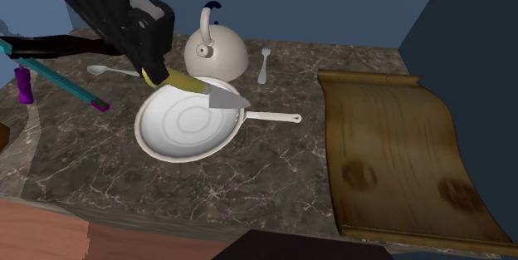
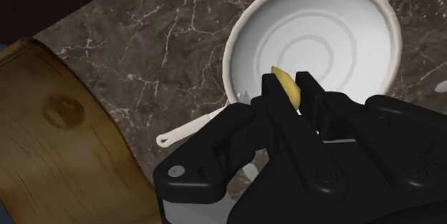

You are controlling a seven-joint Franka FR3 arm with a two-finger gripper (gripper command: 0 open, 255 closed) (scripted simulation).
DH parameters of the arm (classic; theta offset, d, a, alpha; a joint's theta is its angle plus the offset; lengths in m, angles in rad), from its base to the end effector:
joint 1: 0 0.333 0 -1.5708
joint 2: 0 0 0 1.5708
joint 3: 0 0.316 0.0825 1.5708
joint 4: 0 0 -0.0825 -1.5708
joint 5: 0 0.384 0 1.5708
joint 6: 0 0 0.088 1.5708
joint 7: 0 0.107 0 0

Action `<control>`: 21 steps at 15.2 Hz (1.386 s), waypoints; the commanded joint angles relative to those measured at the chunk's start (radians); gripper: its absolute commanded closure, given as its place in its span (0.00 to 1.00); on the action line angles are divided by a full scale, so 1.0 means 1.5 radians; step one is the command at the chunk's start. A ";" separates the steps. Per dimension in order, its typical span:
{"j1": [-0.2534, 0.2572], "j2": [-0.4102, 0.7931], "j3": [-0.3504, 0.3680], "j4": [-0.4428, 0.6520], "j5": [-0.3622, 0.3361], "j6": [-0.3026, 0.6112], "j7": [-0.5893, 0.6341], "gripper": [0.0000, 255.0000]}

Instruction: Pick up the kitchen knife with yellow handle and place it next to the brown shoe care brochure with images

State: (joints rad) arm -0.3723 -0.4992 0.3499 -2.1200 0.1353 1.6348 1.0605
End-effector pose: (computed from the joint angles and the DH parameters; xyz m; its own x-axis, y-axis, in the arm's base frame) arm 0.4081 0.0316 0.5921 0.4240 -0.9054 0.0208 -0.9056 -0.4235 0.0241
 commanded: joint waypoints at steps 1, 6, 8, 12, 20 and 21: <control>0.002 0.038 0.028 0.034 0.001 0.006 0.033 1.00; 0.008 0.139 0.098 0.129 -0.016 0.013 0.121 1.00; 0.012 0.186 0.126 0.173 -0.032 0.012 0.159 1.00; 0.028 0.292 0.180 0.274 -0.081 0.003 0.241 1.00; 0.154 0.555 0.233 0.556 -0.243 -0.076 0.399 1.00; 0.181 0.591 0.232 0.604 -0.265 -0.094 0.412 1.00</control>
State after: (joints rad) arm -0.1410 0.3342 0.6962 -1.2833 -0.2290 1.5201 1.6520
